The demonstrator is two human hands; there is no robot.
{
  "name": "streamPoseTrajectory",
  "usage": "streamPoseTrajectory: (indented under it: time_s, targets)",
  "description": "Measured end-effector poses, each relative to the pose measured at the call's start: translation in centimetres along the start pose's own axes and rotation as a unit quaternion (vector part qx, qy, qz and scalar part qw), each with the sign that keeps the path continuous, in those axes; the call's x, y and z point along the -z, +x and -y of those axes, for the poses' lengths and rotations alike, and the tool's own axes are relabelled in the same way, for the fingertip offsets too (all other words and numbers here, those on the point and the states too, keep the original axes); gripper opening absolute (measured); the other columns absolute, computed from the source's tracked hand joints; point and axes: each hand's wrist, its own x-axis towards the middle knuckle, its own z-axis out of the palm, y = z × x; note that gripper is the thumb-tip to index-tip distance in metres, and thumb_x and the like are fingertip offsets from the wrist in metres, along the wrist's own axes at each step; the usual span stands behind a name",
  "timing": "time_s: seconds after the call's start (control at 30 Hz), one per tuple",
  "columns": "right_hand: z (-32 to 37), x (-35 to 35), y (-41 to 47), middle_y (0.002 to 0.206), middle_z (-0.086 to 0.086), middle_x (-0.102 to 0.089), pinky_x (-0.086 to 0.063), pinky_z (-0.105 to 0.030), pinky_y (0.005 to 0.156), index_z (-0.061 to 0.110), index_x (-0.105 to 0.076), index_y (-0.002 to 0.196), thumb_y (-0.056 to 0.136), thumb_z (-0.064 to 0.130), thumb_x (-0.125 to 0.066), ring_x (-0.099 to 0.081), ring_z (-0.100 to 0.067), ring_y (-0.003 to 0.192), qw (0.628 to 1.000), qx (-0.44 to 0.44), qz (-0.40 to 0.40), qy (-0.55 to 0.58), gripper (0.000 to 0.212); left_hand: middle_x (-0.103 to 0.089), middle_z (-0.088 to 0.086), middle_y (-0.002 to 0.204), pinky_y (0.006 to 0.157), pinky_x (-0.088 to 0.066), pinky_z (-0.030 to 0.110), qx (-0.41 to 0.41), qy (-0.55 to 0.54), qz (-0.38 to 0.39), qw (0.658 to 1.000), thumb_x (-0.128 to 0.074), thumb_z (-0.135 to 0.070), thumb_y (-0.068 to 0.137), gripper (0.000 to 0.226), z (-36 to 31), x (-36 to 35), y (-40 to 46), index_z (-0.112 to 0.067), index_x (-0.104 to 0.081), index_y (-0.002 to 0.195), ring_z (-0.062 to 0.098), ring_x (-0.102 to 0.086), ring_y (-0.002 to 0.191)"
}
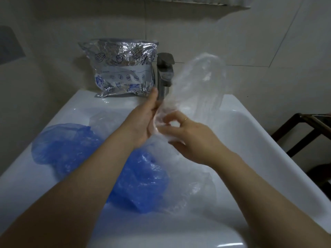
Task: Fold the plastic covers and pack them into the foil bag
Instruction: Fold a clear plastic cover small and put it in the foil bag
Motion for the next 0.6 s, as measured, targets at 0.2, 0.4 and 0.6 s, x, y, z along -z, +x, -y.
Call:
streamPoseTrajectory:
  time_s: [0.2, 0.4, 0.6]
  targets:
    - [0.7, -0.7, 0.1, 0.149, -0.001, -0.029, -0.048, -0.036, 0.080, 0.035, -0.043, 0.138, 0.093, 0.038, -0.051, -0.056, -0.025, 0.107, 0.981, -0.042, 0.182, -0.061, 0.045, -0.069, 0.001, 0.082, 0.077, -0.051, 0.024, -0.040, 0.240, -0.078, 0.967, -0.059, -0.014, 0.089, 0.006, 1.2, -0.1, 0.0, -0.014, -0.065, 0.088, 0.011, -0.063, 0.073]
    - [0.4, -0.1, 0.1, 0.107, -0.003, -0.062, -0.041, -0.014, 0.079, 0.015, -0.070, 0.102, 0.093, 0.034, -0.050, -0.059, -0.017, 0.092, 0.968, -0.171, -0.030, 0.183, 0.029, -0.070, 0.000, 0.064, 0.059, -0.049, 0.023, -0.007, -0.055, -0.177, 0.983, -0.049, -0.015, 0.091, 0.021, 0.1, 1.0, 0.9, -0.015, -0.064, 0.075, 0.015, -0.065, 0.061]
    - [-0.3, 0.7, 0.2, 0.135, 0.004, -0.040, -0.041, -0.029, 0.094, 0.026, -0.040, 0.131, 0.083, 0.029, -0.069, -0.045, -0.015, 0.117, 0.757, -0.479, -0.223, 0.386, 0.055, -0.068, 0.006, 0.087, 0.086, -0.046, 0.039, 0.007, -0.004, -0.151, 0.988, -0.047, -0.030, 0.094, 0.027, -0.2, 1.1, 0.2, -0.014, -0.068, 0.089, 0.024, -0.063, 0.083]
